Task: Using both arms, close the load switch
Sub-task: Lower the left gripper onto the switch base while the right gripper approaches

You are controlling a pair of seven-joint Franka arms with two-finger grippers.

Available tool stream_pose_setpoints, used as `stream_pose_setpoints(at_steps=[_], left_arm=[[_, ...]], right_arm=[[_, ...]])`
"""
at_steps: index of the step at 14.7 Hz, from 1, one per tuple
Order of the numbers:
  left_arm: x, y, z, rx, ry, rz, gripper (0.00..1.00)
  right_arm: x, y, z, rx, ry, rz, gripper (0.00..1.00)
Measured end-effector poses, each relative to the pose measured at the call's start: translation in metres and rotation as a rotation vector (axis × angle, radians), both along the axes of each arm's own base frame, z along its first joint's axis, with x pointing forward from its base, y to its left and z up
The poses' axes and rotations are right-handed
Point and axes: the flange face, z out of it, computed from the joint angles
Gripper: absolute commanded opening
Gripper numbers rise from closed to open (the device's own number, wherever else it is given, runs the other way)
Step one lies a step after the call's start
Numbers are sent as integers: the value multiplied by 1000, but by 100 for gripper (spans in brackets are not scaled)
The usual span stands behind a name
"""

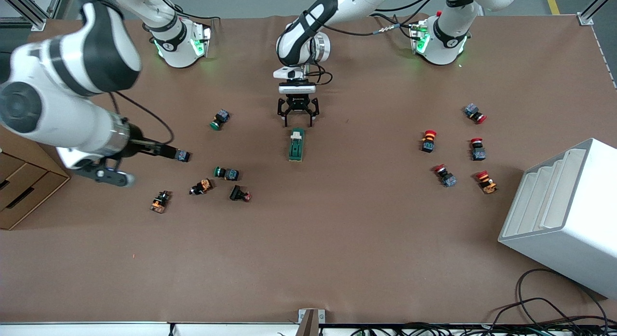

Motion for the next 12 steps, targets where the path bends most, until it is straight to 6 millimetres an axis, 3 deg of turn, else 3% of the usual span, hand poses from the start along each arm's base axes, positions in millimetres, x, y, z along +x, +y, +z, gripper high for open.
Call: stream_pose_setpoints(at_steps=[8,12], left_arm=[[-5,1,-3,8,-16,1,100],[-6,1,-3,10,-17,1,100]], right_arm=[[-41,128,-86,70,-26,-122,100],[-72,166,-143,158,-66,-166,100]])
